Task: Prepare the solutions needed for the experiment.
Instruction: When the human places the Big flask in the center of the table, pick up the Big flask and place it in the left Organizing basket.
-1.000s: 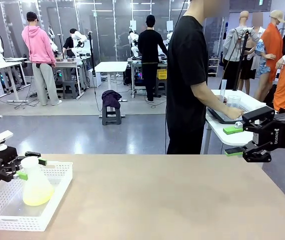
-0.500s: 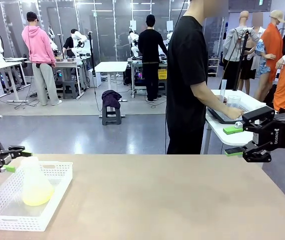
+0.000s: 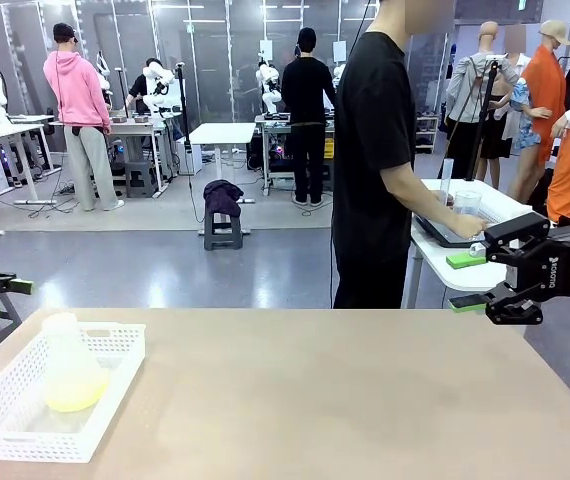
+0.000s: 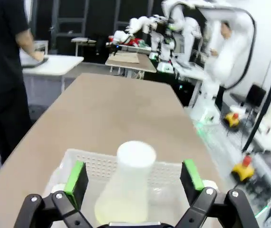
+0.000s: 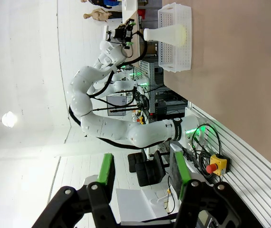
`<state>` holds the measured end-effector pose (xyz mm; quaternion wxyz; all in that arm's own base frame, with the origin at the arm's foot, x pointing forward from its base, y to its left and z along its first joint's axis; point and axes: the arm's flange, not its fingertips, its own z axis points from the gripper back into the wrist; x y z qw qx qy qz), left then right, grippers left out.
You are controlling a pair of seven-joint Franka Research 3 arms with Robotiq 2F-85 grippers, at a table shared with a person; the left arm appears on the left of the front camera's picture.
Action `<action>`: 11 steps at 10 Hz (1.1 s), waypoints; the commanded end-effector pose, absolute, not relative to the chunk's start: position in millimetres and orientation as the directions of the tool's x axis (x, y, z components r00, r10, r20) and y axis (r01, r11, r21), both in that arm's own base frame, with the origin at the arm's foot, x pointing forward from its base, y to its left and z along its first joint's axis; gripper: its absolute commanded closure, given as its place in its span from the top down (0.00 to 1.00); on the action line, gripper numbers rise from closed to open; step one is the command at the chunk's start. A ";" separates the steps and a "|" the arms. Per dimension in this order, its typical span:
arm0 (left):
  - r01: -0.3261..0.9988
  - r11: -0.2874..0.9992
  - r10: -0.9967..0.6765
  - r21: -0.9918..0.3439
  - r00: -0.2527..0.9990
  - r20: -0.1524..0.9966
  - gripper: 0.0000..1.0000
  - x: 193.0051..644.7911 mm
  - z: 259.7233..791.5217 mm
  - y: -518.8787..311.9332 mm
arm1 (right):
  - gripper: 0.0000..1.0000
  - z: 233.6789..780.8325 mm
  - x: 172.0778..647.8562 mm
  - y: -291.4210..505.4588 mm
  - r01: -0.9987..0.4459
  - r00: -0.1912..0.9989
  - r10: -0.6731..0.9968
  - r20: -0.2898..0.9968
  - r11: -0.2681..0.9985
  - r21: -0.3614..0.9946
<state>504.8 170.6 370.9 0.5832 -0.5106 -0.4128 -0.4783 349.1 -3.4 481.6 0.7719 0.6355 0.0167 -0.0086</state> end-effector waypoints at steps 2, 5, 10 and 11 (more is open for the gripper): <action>0.714 0.134 -0.045 -0.687 0.697 0.716 1.00 460.5 408.7 153.8 | 0.62 482.3 348.6 -3.7 0.024 1.000 0.011 -0.026 0.187 0.982; 0.470 0.020 0.054 -0.883 0.881 0.470 1.00 445.7 423.0 148.1 | 0.62 482.3 348.6 -3.7 0.024 1.000 0.011 -0.026 0.187 0.982; 0.383 -0.027 0.015 -0.923 0.924 0.383 1.00 442.1 416.7 144.4 | 0.62 482.3 348.6 -3.7 0.024 1.000 0.011 -0.026 0.187 0.982; 0.383 -0.027 0.015 -0.923 0.924 0.383 1.00 442.1 416.7 144.4 | 0.62 482.3 348.6 -3.7 0.024 1.000 0.011 -0.026 0.187 0.982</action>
